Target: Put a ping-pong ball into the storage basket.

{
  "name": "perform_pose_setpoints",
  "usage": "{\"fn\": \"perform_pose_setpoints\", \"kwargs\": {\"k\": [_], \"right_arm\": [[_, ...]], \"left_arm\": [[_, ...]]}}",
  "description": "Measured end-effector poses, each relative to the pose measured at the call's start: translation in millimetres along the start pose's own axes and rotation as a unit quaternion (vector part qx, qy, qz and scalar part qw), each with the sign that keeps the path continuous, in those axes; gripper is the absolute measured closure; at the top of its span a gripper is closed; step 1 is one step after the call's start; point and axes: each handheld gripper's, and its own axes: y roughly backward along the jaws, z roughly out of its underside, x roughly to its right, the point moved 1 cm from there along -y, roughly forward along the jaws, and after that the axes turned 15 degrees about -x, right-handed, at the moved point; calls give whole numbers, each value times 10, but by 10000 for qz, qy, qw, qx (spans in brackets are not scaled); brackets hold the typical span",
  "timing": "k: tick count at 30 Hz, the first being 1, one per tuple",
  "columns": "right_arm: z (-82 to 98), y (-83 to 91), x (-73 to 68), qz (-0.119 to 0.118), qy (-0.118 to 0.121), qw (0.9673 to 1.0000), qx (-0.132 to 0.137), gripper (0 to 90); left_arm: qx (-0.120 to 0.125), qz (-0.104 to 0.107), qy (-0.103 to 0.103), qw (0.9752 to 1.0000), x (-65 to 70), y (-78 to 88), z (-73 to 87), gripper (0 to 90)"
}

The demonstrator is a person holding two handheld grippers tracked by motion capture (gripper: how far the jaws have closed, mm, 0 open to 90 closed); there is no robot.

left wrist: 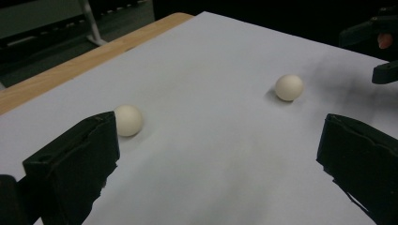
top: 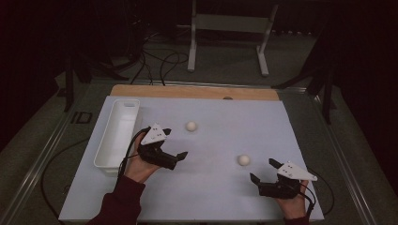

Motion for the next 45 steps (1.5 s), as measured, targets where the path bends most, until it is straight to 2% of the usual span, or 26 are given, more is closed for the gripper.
{"fn": "perform_pose_setpoints", "kwargs": {"k": [12,22,45], "right_arm": [[4,6,7,0,18,10000,22,79],[5,5,5,9,36,10000,11,79],[9,16,14,4,13,10000,11,79]], "left_arm": [[-164,143,-232,9995,41,-217,-125,0],[-141,225,-441,9987,90,-350,-248,0],[-330,429,-652,9964,191,-658,-447,0]]}}
